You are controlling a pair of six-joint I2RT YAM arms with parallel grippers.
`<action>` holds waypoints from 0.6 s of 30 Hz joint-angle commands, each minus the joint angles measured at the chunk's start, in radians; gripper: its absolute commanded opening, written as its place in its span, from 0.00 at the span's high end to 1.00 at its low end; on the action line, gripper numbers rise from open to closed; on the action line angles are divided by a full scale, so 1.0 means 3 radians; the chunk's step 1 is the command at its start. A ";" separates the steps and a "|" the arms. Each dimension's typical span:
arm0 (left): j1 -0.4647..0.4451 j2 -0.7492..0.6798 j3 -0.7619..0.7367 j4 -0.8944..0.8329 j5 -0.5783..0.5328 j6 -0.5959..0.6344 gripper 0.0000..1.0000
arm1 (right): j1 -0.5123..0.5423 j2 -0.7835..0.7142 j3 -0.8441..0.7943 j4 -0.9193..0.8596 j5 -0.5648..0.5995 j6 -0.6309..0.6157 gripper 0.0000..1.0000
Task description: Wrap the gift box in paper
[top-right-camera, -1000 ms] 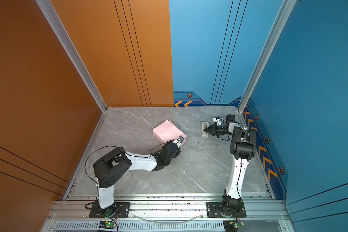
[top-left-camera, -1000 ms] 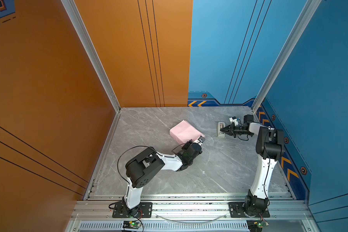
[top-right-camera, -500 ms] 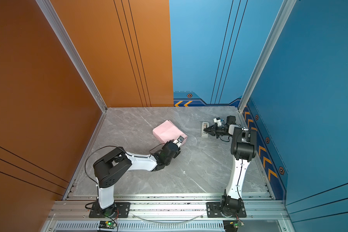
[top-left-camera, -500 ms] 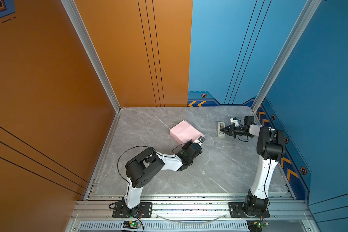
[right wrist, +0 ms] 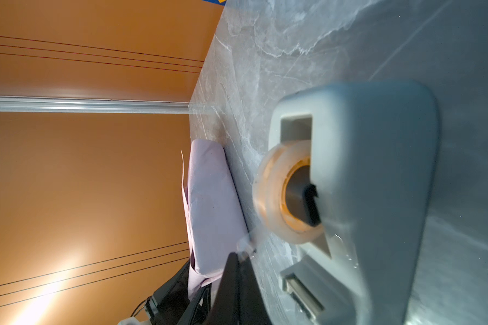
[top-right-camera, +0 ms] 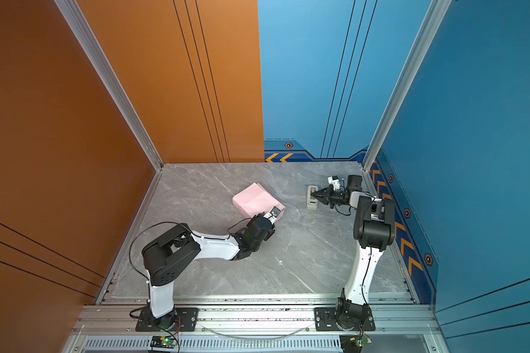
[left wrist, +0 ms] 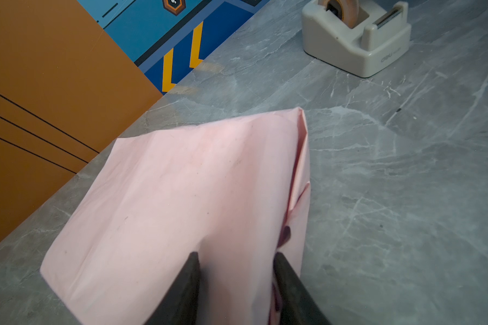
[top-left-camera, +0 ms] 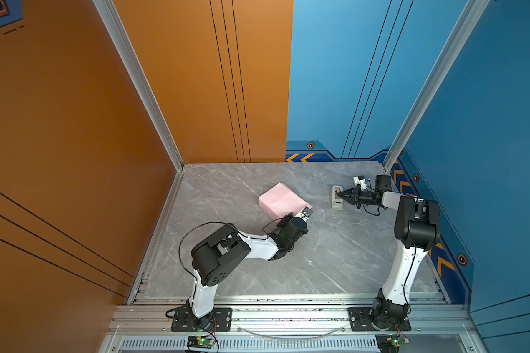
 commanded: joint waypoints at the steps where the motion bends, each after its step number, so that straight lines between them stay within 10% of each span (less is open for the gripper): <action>1: -0.0048 0.0630 -0.0329 -0.1545 0.0855 -0.0252 0.59 | -0.0024 -0.0168 -0.0097 0.0143 -0.0165 0.0099 1.00; 18: -0.0046 0.0644 -0.0341 -0.1476 0.0869 -0.0252 0.59 | -0.0042 -0.0742 -0.0907 0.0111 0.0153 0.0015 1.00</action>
